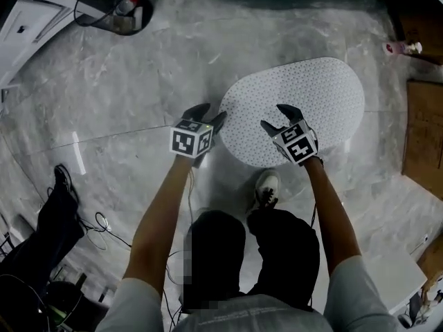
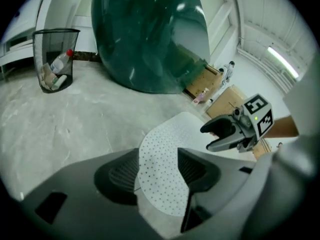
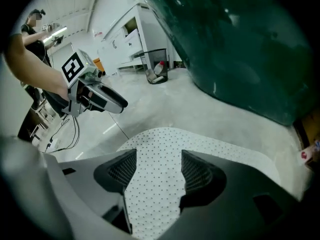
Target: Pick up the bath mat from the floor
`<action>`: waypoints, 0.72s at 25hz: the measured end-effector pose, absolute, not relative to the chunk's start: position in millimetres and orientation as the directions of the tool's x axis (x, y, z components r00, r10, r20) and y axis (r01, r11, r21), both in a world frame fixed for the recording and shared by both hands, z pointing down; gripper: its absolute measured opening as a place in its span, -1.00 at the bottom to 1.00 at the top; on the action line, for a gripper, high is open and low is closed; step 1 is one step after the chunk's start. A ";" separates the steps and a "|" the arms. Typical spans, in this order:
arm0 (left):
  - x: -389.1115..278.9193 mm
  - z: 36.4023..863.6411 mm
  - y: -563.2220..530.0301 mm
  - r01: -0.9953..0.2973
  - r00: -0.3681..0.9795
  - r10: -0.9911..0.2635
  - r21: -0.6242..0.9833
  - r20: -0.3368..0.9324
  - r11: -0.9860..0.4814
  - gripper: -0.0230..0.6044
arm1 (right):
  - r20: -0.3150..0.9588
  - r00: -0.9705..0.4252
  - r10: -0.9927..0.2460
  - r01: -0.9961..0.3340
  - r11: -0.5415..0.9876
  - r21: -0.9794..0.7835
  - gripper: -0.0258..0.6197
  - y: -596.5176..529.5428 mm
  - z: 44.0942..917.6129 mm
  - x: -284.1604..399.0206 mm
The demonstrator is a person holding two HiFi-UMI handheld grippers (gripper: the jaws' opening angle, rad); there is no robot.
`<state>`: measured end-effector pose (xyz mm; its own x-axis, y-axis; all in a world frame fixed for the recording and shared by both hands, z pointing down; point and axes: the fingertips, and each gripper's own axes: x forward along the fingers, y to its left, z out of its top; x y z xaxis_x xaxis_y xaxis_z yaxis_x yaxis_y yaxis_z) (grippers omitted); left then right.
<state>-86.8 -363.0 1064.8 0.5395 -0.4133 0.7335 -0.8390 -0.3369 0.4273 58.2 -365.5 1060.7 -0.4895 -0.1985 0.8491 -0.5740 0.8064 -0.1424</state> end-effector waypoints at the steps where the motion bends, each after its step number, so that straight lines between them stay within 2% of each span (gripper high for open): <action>1: -86.5 1076.7 -364.0 -0.838 0.542 -0.421 0.429 0.727 -0.338 -0.17 | 0.847 -0.493 -0.197 -0.566 0.812 -0.141 -0.07 -362.7 1076.2 55.0; 11: -78.8 1151.3 -367.1 -0.799 0.581 -0.417 0.393 0.698 -0.455 -0.17 | 0.869 -0.462 -0.177 -0.476 0.876 -0.075 -0.05 -337.9 1184.9 44.9; 18: -76.5 1162.9 -361.2 -0.799 0.579 -0.414 0.387 0.703 -0.460 -0.17 | 0.846 -0.489 -0.213 -0.497 0.865 -0.069 -0.02 -339.1 1190.8 45.4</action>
<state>-76.5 -361.2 1162.9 0.5789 -0.4140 0.7025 -0.7989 -0.4603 0.3871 45.4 -339.1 1190.8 -0.4891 -0.2134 0.8457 -0.4966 0.8652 -0.0688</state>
